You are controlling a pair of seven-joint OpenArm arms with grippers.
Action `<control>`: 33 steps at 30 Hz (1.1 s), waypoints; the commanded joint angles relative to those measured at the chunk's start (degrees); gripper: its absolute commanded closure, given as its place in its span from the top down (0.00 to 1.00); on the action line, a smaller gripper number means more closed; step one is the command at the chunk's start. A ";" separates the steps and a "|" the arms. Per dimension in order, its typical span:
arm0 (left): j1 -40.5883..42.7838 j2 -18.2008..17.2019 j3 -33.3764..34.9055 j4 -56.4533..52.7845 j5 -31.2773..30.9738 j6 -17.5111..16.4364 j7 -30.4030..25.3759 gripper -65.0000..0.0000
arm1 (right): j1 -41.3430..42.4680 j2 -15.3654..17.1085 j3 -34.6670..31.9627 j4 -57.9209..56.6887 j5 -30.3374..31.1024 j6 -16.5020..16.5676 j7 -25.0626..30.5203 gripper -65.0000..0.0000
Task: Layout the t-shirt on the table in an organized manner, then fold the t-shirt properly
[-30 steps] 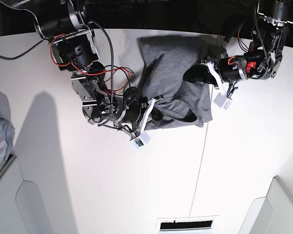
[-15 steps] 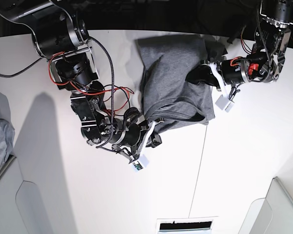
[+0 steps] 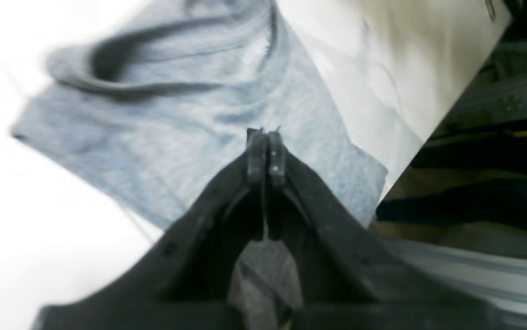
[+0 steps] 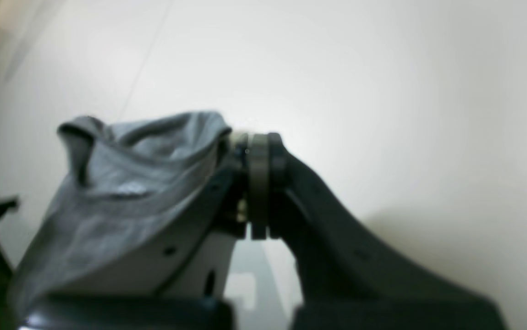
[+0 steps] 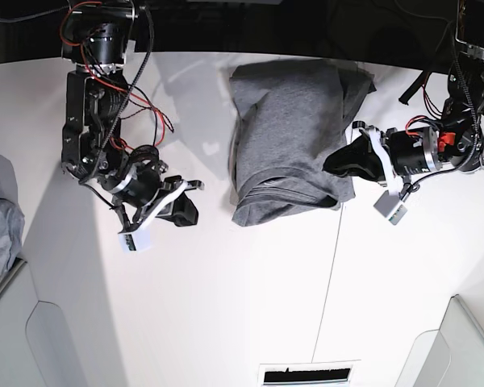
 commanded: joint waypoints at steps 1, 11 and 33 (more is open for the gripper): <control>0.39 -0.70 -1.49 0.94 -1.09 -0.52 -0.74 0.00 | -1.40 1.55 0.26 2.34 2.21 0.44 0.17 0.00; 12.92 -0.68 -19.04 0.98 -4.70 -0.52 4.02 0.00 | -21.31 11.04 0.26 14.36 11.56 0.94 -3.23 0.00; 39.47 4.92 -16.06 -6.23 23.32 -0.52 -10.05 0.00 | -46.88 23.47 -23.52 12.04 -1.40 2.34 -2.58 0.00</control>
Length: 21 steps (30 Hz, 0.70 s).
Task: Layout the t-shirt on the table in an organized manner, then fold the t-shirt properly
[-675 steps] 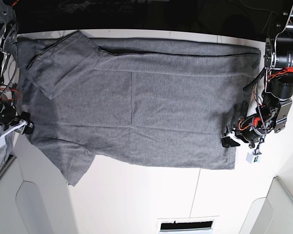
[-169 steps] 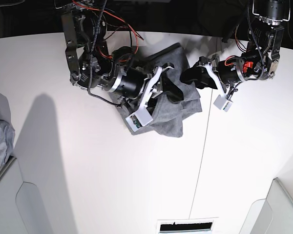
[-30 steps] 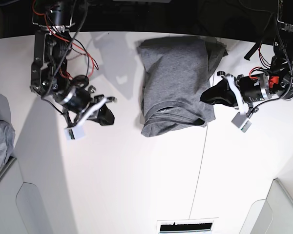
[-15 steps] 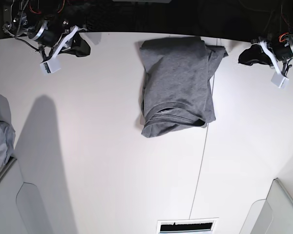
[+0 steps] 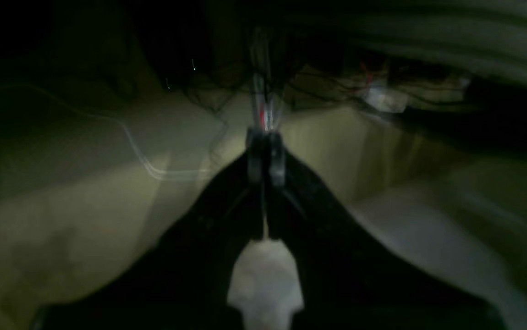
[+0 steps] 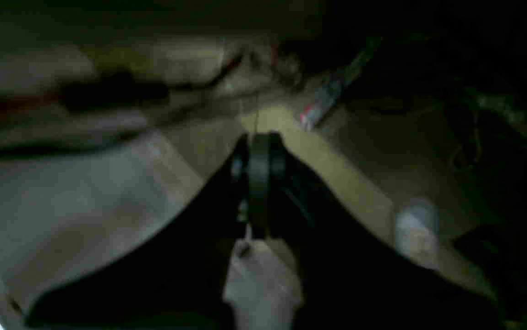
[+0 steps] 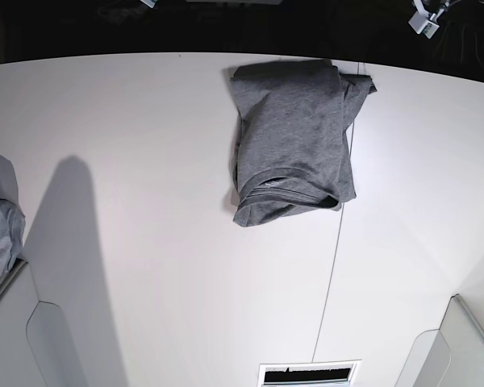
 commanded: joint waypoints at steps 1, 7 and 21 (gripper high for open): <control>0.46 -0.76 1.53 -1.25 1.90 -0.52 -1.97 0.00 | -0.48 0.61 -1.16 -0.96 -1.51 0.57 1.38 0.00; -6.34 -0.74 14.93 -15.67 15.45 9.70 -11.06 0.00 | 3.91 0.57 -7.52 -13.40 -7.15 -0.37 3.15 0.00; -28.70 1.09 44.26 -40.04 16.63 20.90 -10.71 0.00 | 16.46 0.13 -8.41 -27.56 -7.52 -0.48 -3.13 0.00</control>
